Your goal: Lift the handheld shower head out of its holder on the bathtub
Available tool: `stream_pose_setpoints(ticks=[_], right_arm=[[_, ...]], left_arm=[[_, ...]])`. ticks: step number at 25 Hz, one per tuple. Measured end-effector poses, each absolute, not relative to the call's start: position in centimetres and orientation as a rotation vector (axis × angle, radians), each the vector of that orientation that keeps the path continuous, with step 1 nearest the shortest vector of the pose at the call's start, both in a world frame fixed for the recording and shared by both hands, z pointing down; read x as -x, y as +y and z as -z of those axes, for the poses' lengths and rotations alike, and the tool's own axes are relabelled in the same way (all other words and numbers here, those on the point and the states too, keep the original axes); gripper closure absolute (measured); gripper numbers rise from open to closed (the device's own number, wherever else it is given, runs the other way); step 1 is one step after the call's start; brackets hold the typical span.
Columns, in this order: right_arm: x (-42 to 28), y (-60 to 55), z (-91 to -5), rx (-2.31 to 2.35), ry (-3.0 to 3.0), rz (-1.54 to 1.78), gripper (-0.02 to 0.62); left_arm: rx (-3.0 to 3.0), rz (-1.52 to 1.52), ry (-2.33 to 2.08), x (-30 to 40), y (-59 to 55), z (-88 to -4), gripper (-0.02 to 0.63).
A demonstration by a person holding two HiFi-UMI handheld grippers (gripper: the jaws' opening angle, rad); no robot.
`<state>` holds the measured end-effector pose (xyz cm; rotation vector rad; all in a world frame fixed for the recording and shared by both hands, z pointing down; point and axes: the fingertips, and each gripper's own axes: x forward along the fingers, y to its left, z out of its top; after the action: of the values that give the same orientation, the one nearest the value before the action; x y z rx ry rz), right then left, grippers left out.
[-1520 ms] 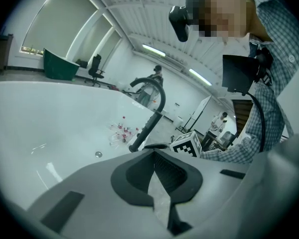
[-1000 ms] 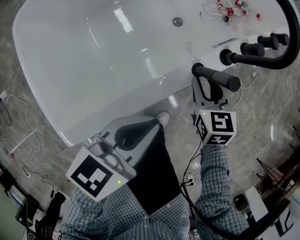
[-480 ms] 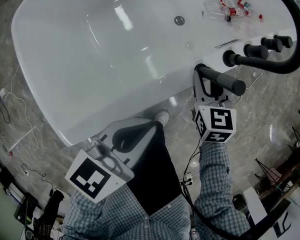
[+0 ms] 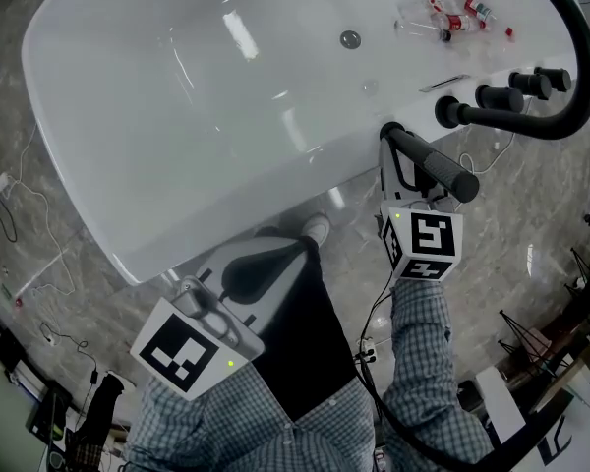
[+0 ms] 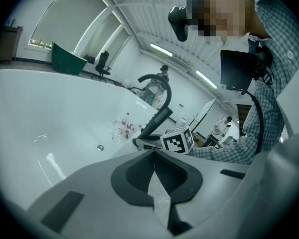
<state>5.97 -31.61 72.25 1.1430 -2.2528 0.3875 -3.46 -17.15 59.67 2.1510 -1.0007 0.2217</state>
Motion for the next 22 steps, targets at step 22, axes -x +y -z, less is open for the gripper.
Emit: stream_pose_setpoints(ticks=[22], right_arm=[[-6.8,-30.5,-65.2,-1.175,-2.26,-0.336,0.462]], left_arm=[[-2.239,-0.192,-0.979,2.7,-16.5,-54.3,0.607]])
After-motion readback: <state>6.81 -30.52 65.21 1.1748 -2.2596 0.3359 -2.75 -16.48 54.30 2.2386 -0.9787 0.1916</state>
